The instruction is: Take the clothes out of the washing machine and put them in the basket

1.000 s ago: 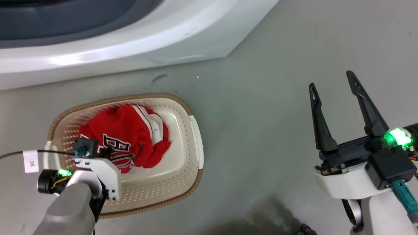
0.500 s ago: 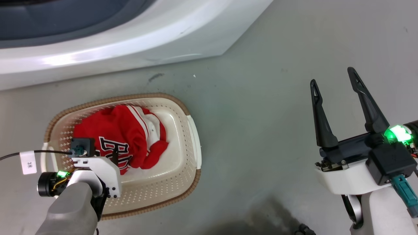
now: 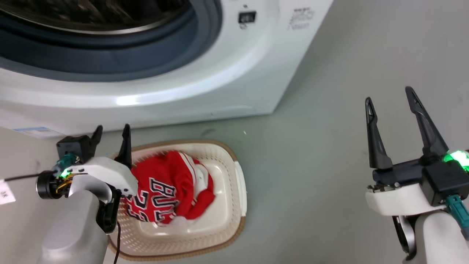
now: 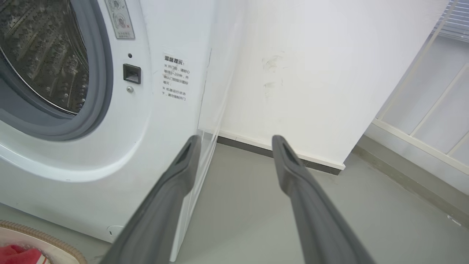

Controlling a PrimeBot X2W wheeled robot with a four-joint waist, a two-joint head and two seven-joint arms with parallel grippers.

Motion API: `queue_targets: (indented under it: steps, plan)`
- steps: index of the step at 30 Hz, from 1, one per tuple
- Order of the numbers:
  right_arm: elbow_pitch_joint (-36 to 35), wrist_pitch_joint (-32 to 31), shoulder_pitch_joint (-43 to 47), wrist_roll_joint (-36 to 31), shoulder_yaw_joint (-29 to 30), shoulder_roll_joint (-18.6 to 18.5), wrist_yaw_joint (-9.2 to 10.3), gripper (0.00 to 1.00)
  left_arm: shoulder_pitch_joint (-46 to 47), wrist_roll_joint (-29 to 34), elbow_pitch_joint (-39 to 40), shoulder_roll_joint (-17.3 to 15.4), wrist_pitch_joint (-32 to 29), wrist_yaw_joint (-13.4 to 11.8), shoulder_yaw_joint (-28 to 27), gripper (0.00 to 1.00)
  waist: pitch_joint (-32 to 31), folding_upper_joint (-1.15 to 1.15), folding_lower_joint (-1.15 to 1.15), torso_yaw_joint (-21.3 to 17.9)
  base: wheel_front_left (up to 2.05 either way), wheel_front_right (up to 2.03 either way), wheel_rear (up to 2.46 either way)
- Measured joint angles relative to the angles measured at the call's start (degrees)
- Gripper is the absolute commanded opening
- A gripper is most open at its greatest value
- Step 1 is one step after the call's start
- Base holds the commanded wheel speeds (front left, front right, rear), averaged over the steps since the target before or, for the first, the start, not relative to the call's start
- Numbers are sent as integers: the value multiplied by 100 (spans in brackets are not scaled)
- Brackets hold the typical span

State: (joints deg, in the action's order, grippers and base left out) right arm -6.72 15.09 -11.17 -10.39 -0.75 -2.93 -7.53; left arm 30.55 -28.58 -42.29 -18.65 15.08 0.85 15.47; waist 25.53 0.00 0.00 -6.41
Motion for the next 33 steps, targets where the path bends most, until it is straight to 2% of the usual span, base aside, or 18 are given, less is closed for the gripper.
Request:
queue_targets:
  steps: [5, 11, 21, 27, 33]
  plan:
    - [80, 0, 86, -160, 181, 0, 0, 100, -452, 558, 1288, 136, -1, -55, -753, 100, -510, 0, -1, 245, 0, 0, 0]
    - [174, 0, 246, -191, 267, 1, 0, 100, -1135, 1240, 2590, 447, 0, 69, -1389, 100, -1102, 0, -1, 466, 0, 0, 0]
    - [324, 0, 949, 137, 243, 0, 0, 100, -2780, 2057, 4020, 1090, 0, 321, -1829, 100, -2099, 0, -2, 556, 0, 0, 0]
    - [404, 0, 1312, 294, 189, 1, 0, 100, -3422, 2369, 4374, 1346, 0, 376, -1791, 100, -2411, 0, -2, 478, 0, 0, 0]
    - [464, 0, 1461, 335, 163, 0, 0, 100, -3632, 2462, 4403, 1439, 0, 421, -1789, 100, -2518, 0, -2, 376, 0, 0, 0]
